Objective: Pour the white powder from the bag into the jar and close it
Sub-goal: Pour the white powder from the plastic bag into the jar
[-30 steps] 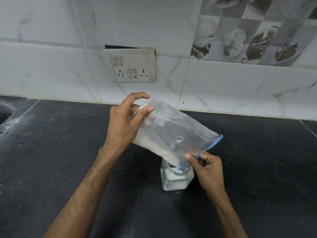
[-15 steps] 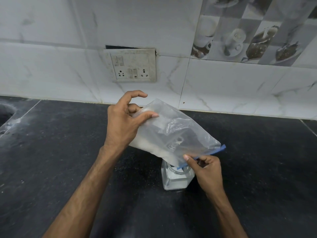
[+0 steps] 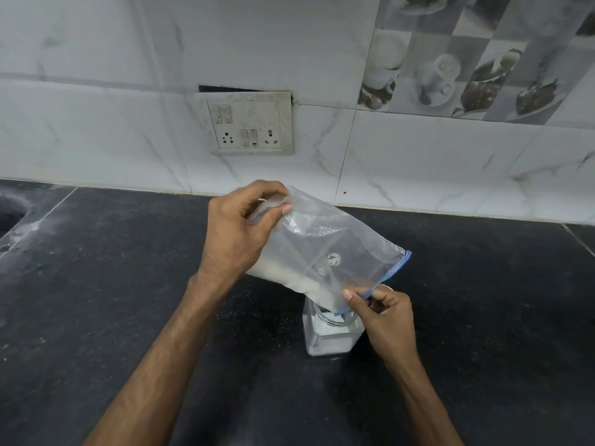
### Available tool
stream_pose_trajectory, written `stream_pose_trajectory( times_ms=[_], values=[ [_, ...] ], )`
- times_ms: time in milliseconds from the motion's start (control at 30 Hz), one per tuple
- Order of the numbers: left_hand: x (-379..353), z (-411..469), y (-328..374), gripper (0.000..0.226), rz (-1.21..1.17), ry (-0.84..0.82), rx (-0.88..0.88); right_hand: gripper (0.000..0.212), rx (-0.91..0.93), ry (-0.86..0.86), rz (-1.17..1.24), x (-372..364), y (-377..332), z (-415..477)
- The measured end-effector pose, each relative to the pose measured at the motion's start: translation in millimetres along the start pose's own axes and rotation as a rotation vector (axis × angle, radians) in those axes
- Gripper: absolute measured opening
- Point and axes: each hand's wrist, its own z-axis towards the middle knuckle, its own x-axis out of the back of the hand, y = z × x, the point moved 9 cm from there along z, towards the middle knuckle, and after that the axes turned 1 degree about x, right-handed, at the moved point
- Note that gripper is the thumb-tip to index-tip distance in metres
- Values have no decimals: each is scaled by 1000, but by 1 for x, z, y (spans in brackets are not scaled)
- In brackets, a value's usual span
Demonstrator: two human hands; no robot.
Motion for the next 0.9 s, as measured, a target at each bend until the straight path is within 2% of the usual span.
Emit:
stream_pose_trajectory(
  times_ms=[133,233,467,567,700,767,900],
  values=[
    [3,1,0,23,-5,31,22,16,-14,13,7,1,2,0],
    [1,1,2,10,48,3,-24,14,-14,14,10,1,1,0],
    [2,1,12,29,66,-1,-89,12,-14,25,-9,3,1,0],
    [5,0,7,45,44,22,-17,15,-6,32,-12,4,1,0],
    [7,0,1,63,-15,41,73,9,-9,27,-9,3,1,1],
    [11,-1,1,56,-29,90,98,11,-12,31,3,3,1,1],
    [12,0,4,12,42,108,11,4,-11,30,-6,5,3,2]
  ],
)
